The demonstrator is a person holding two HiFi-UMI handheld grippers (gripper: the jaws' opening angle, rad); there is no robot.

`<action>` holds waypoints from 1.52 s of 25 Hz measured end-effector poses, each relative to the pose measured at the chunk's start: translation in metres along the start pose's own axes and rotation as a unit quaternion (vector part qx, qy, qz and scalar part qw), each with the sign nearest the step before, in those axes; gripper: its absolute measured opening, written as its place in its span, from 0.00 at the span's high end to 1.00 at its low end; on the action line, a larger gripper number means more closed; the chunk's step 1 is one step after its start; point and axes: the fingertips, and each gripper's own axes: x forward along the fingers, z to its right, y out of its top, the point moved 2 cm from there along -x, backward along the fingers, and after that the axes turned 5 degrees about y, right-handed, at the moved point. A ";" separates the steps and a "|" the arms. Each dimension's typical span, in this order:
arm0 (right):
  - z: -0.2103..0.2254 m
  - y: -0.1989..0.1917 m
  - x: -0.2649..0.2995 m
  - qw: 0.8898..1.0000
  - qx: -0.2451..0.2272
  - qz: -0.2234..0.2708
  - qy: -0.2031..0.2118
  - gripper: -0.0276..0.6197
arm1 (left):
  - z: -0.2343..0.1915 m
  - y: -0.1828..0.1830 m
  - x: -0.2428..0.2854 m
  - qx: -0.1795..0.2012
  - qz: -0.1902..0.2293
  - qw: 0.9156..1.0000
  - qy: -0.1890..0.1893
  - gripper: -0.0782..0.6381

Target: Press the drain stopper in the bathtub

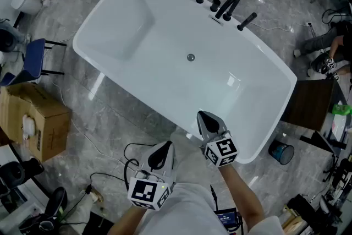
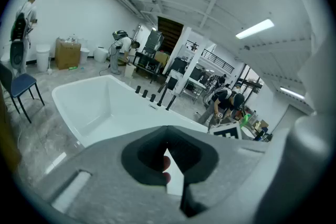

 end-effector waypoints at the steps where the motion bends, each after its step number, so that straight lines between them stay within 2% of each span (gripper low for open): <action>1: -0.027 0.002 -0.020 1.000 -0.001 0.007 0.006 0.96 | 0.007 0.000 -0.022 -0.002 0.007 1.000 -0.001 0.89; 5: -0.124 0.010 -0.091 0.999 -0.006 0.039 0.014 0.96 | 0.028 -0.012 -0.103 0.000 0.022 1.000 -0.015 0.89; 10: -0.233 0.005 -0.153 0.997 -0.014 0.072 0.030 0.96 | 0.009 -0.041 -0.194 0.022 0.036 0.999 -0.012 0.89; 13: -0.268 -0.003 -0.190 0.996 -0.009 0.070 0.047 0.96 | 0.015 -0.056 -0.231 0.028 0.042 0.999 -0.010 0.89; 16: -0.286 -0.014 -0.220 0.996 -0.006 0.075 0.044 0.96 | 0.030 -0.071 -0.252 0.028 0.046 0.998 -0.009 0.89; 21: -0.287 -0.007 -0.264 0.992 0.006 0.121 0.024 0.97 | 0.070 -0.088 -0.264 0.014 0.048 0.999 -0.018 0.89; 23: -0.271 -0.002 -0.289 0.991 -0.001 0.135 0.012 0.96 | 0.097 -0.092 -0.260 0.018 0.047 0.998 -0.029 0.89; 25: -0.247 -0.003 -0.316 0.989 0.001 0.149 -0.002 0.96 | 0.126 -0.094 -0.253 0.039 0.050 0.997 -0.037 0.89; 28: -0.212 -0.010 -0.344 0.987 0.011 0.157 -0.019 0.97 | 0.157 -0.098 -0.244 0.053 0.056 0.996 -0.036 0.89; 34: -0.196 -0.017 -0.353 0.989 0.023 0.147 -0.001 0.97 | 0.180 -0.109 -0.236 0.024 0.050 0.998 -0.025 0.89; 38: -0.193 -0.014 -0.337 0.990 0.026 0.139 0.009 0.97 | 0.178 -0.103 -0.225 0.027 0.046 0.998 -0.031 0.89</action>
